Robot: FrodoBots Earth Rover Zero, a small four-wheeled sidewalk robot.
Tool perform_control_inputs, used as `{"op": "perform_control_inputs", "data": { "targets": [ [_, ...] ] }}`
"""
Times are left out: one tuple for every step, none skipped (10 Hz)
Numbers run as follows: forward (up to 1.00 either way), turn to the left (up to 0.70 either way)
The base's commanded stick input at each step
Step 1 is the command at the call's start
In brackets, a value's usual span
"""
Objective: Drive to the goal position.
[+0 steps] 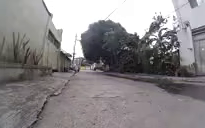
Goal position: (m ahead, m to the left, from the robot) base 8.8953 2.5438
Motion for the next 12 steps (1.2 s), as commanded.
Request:
{"op": "perform_control_inputs", "data": {
  "targets": [
    [0.11, 0.0],
    [0.11, 0.0],
    [0.11, 0.0],
    [0.11, 0.0],
    [0.11, 0.0],
    [0.11, 0.0],
    [0.11, 0.0],
    [0.11, 0.0],
    [0.11, 0.0],
    [0.11, 0.0],
    [0.11, 0.0],
    [0.11, 0.0]
  ]
}}
